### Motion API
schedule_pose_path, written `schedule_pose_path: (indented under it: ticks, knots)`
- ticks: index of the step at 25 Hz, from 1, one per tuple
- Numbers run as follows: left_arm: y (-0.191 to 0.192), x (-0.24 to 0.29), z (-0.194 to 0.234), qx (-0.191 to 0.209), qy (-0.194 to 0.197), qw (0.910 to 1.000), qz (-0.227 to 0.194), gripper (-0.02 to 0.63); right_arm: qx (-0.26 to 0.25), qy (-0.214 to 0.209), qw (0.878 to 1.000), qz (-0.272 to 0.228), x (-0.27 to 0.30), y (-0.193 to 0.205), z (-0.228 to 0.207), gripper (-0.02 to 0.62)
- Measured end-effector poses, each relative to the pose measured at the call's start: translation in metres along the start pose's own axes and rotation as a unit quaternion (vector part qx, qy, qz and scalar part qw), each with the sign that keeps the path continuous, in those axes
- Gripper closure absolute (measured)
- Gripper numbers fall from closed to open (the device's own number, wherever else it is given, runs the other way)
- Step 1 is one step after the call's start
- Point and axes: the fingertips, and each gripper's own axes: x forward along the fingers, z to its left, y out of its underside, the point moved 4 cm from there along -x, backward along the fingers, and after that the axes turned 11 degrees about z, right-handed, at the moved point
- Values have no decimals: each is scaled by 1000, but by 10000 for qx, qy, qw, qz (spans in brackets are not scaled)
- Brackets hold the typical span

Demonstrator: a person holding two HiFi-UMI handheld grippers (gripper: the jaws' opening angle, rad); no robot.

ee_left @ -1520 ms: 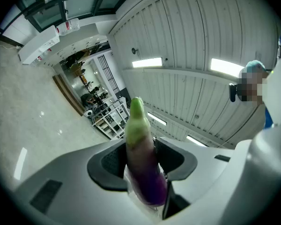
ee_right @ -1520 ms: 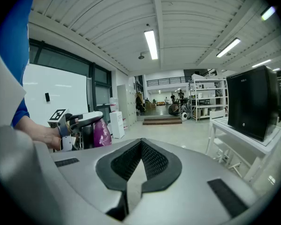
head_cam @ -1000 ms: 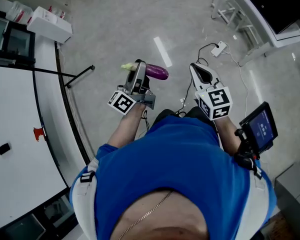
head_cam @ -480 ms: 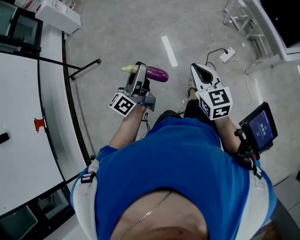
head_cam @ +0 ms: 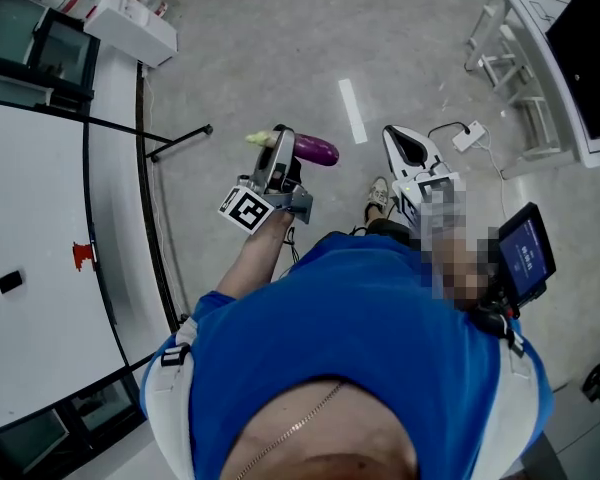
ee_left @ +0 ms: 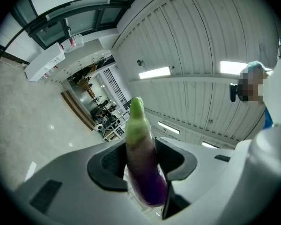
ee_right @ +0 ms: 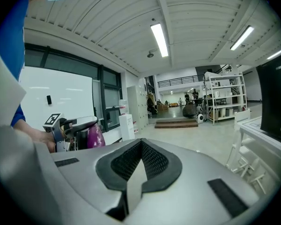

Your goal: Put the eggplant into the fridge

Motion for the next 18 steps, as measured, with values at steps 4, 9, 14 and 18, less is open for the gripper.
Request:
schedule_pose_path:
  ticks: [4,9,14,18]
  knots:
    - [-23,43,13,35,-36,10000,21,415,41,-34,10000,-3,28,-26,-35,594]
    - [-51,122,44,86,-114,9999,81,415,113,-78,9999,-26,81,-61,-101,594]
    - [-67,138,42,175,47,9998,44,416,79,0,9999,-105,85,-78,-108,594]
    - [-78,147,47,147,132,9998,33,415,73,136,9998,-117,90,-86,-110,594]
